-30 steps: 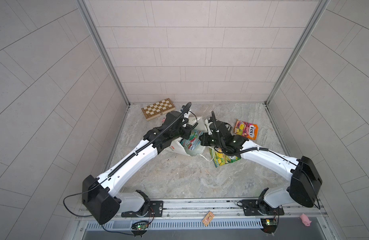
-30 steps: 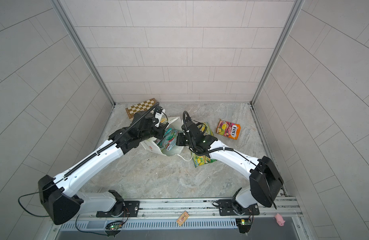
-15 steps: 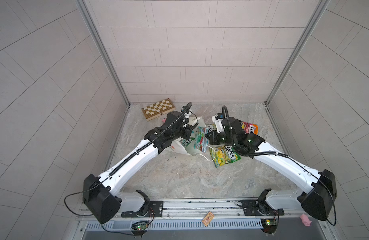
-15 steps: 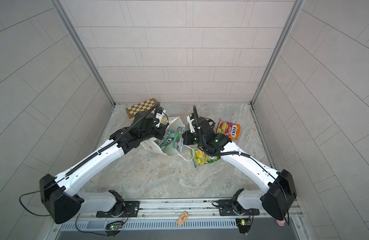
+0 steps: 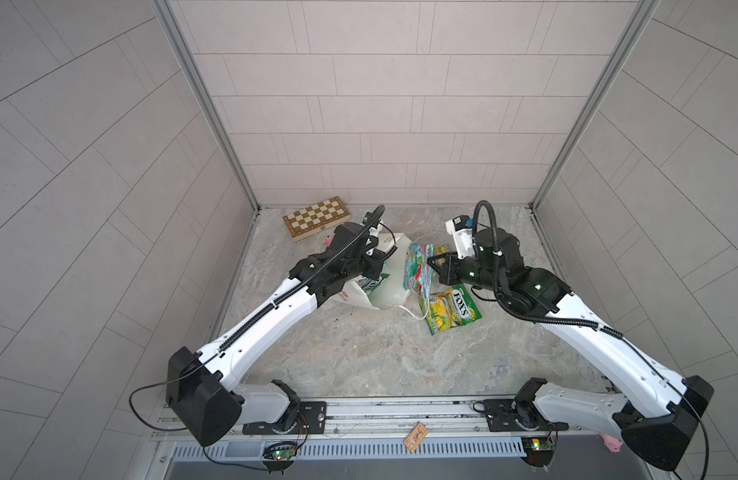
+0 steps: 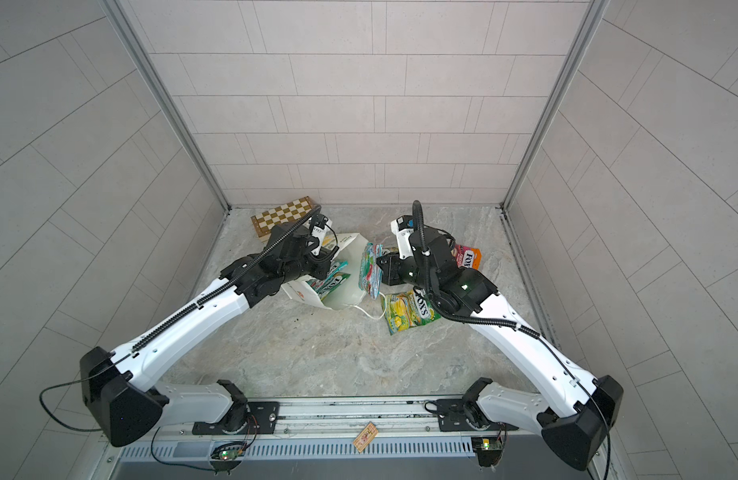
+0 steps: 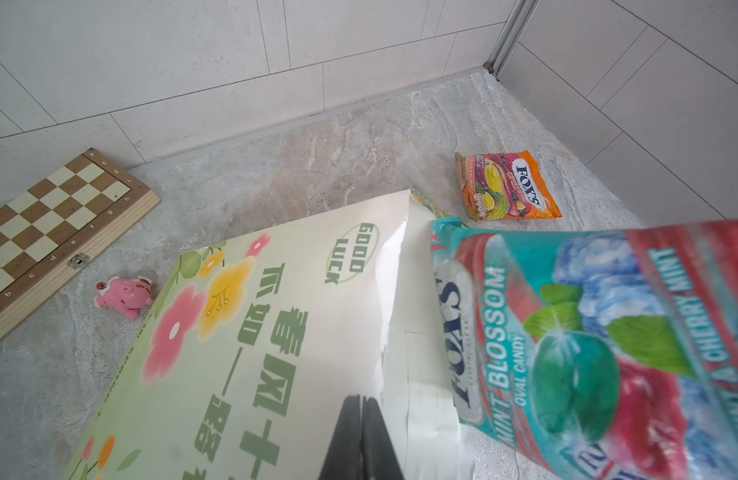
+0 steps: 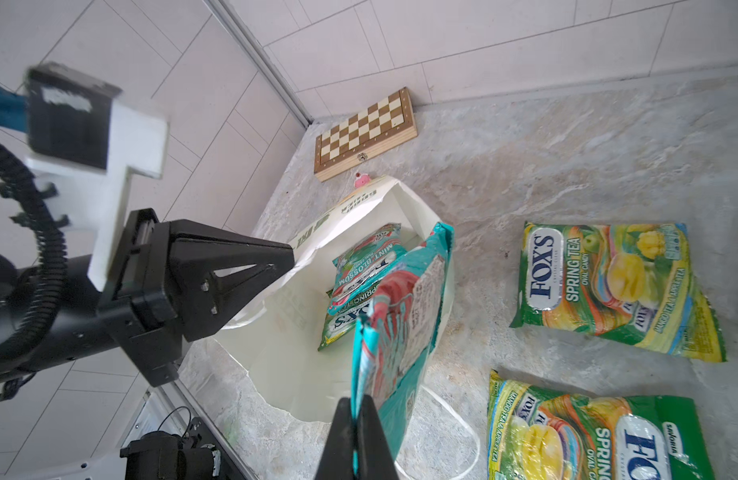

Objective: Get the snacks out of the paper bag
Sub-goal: 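Pull the teal Mint Blossom packet out of the bag with the right gripper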

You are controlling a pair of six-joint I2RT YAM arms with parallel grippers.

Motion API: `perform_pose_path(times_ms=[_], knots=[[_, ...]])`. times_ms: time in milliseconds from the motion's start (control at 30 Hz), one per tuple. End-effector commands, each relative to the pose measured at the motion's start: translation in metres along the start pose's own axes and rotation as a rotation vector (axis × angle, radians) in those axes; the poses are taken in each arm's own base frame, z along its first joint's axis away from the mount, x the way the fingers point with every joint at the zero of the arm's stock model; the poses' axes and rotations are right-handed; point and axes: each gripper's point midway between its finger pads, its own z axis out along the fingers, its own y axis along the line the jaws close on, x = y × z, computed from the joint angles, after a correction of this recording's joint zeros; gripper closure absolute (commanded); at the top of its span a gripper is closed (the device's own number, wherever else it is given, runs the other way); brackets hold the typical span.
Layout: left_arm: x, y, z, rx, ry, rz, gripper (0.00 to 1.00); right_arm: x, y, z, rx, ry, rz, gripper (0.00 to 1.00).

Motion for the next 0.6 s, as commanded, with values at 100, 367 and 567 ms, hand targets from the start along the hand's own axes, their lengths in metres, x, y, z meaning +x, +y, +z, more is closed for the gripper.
perform_pose_path(times_ms=[100,367,567], knots=[[-0.001,0.003,-0.001,-0.014,0.012,-0.003,1.0,-0.027,-0.024,-0.043,0.071,-0.111,0.014,1.0],[-0.001,0.003,-0.003,-0.014,0.008,-0.003,1.0,-0.018,-0.093,-0.07,0.263,-0.097,0.072,1.0],[-0.001,0.002,-0.003,-0.012,0.01,-0.005,1.0,0.005,-0.156,-0.076,0.46,-0.033,0.131,1.0]])
